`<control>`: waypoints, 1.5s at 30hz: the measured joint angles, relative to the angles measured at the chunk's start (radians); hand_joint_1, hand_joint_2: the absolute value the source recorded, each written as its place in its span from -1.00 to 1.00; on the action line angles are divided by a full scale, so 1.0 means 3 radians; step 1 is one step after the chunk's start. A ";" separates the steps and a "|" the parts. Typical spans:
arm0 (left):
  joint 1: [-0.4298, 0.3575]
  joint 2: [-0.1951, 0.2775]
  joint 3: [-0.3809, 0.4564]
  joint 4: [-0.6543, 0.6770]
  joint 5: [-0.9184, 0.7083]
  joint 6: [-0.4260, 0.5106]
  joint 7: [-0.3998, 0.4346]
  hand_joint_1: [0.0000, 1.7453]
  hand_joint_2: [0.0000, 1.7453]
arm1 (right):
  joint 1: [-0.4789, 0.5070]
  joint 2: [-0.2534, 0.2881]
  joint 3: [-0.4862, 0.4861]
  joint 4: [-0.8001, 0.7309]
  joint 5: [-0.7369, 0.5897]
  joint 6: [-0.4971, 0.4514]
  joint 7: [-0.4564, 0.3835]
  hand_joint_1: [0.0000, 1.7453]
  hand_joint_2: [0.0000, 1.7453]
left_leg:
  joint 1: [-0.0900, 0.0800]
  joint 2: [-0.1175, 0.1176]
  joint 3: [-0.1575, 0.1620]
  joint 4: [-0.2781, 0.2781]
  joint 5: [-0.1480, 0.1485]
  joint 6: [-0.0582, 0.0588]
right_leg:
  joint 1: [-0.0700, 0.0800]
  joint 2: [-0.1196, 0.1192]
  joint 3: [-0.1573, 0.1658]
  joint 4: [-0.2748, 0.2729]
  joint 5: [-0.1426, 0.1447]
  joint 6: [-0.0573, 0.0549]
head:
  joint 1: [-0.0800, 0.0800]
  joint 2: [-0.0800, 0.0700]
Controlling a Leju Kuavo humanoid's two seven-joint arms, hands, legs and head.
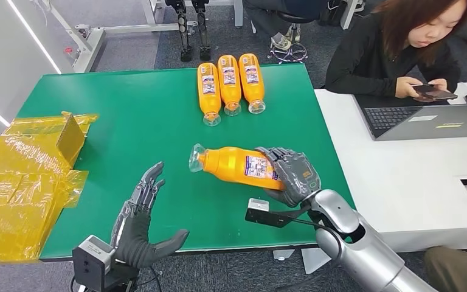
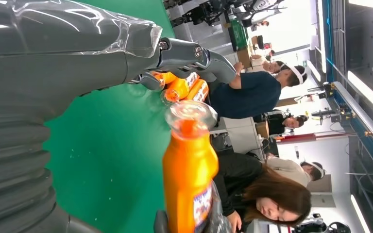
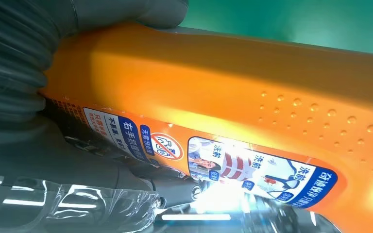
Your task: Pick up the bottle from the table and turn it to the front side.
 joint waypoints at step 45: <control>-0.0371 -0.0033 -0.0083 0.0073 0.1164 -0.0637 0.0396 -1.00 1.00 | 0.0823 0.1136 0.0311 -0.0418 -0.0519 -0.0075 -0.0675 1.00 1.00 | 0.0001 0.0003 -0.0003 -0.0002 0.0000 0.0000 | 0.0001 0.0002 -0.0004 0.0001 -0.0001 -0.0001 | 0.0000 0.0001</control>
